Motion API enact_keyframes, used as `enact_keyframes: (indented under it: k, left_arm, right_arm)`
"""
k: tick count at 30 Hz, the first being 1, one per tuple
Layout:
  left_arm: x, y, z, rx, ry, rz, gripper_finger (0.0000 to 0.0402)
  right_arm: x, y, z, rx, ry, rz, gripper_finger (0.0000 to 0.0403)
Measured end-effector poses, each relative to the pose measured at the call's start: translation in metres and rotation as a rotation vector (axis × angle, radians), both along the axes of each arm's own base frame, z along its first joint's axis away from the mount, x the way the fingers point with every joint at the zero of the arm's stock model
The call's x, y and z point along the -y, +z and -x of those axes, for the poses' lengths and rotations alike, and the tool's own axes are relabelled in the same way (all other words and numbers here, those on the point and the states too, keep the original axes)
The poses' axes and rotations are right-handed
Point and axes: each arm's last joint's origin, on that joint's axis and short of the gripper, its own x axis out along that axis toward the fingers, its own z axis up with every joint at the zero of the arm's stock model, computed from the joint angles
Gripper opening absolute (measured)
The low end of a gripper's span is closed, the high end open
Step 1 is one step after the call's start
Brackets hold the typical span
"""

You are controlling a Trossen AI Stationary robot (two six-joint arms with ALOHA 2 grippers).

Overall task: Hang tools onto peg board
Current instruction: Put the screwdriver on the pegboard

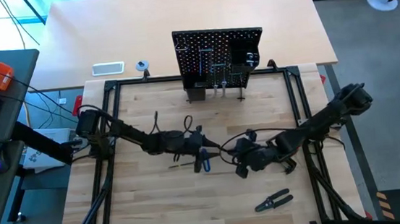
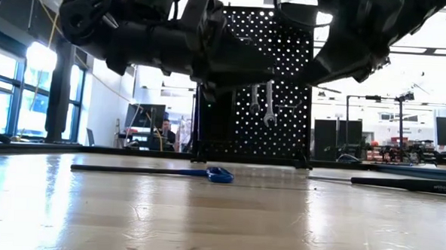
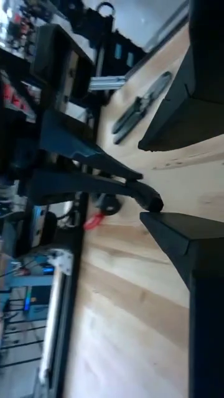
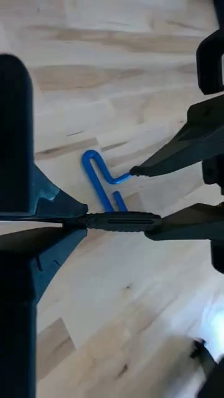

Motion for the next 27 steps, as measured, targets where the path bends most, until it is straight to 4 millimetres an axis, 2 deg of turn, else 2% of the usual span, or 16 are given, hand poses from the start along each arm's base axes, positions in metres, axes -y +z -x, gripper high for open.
enact_keyframes:
  k: [10,23,27]
  left_arm:
    - [-0.002,0.017,-0.001,0.174,-0.020,0.031,0.0159]
    - [-0.007,0.054,0.008,0.309,-0.047,0.000,0.0159]
    - [-0.008,0.060,0.009,0.321,-0.038,-0.017,0.0159]
  right_arm:
    - [0.004,0.024,0.009,0.078,0.013,0.048,0.0004]
    - [0.004,0.048,0.021,0.171,0.015,0.088,0.0004]
    - [0.004,0.053,0.022,0.204,0.028,0.088,0.0004]
